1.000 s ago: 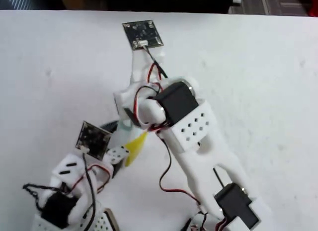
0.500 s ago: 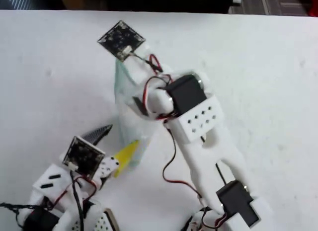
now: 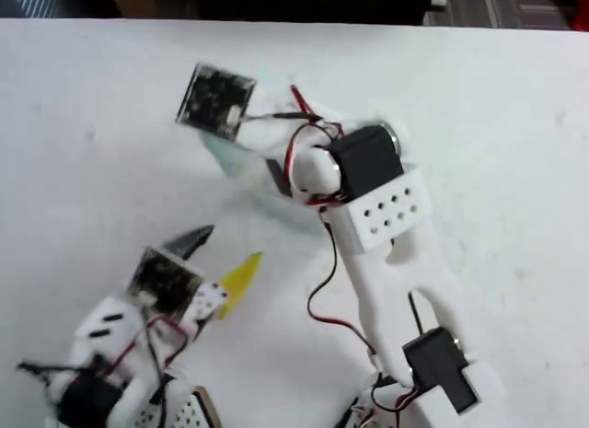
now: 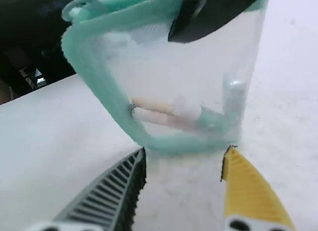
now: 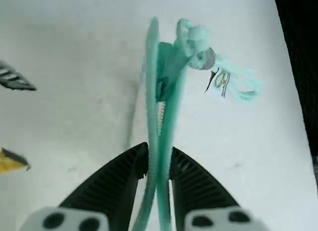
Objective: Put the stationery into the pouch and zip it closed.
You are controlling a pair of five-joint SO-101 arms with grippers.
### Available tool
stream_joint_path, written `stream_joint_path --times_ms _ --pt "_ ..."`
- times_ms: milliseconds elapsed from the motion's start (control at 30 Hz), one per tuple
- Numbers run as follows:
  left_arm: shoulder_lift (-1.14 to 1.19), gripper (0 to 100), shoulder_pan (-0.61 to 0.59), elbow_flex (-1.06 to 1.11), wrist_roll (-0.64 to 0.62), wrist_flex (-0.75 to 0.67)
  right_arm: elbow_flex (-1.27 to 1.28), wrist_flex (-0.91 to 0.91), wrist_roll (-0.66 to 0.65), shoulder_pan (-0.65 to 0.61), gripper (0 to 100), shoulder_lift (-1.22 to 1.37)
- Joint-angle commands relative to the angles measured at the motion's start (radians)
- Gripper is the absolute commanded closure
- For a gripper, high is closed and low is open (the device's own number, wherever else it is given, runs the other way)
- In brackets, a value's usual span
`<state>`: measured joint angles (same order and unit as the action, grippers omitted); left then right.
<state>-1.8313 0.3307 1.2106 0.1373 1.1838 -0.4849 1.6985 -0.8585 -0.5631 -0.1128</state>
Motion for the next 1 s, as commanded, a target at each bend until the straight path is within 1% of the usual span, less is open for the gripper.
stream_joint_path --times_ms 0,100,233,400,533,700,767,833,967 --pt "0.002 74 0.004 0.129 -0.009 -0.178 -0.040 0.021 -0.083 0.008 98.1 -0.022" --pt "0.002 74 -0.027 0.149 -0.014 -0.206 -0.038 0.021 -0.103 0.033 98.1 -0.015" --pt "0.002 74 -0.088 0.149 -0.014 -0.227 -0.040 0.022 -0.204 0.064 98.1 -0.033" --pt "0.002 74 -0.114 0.153 -0.015 -0.250 0.018 0.022 -0.216 0.058 98.1 -0.107" --pt "0.002 74 -0.113 0.153 -0.015 -0.250 0.109 0.022 -0.233 0.016 98.1 -0.173" --pt "0.002 74 -0.111 0.146 -0.015 -0.250 0.144 0.022 -0.267 -0.110 98.1 -0.309" --pt "0.002 74 -0.114 0.133 -0.006 -0.239 0.144 0.021 -0.269 -0.145 98.1 -0.351" --pt "0.002 74 -0.114 0.095 0.017 -0.196 0.146 0.021 -0.288 -0.151 98.1 -0.360" --pt "0.002 74 -0.111 0.025 0.041 -0.109 0.150 0.021 -0.325 -0.120 98.1 -0.369"
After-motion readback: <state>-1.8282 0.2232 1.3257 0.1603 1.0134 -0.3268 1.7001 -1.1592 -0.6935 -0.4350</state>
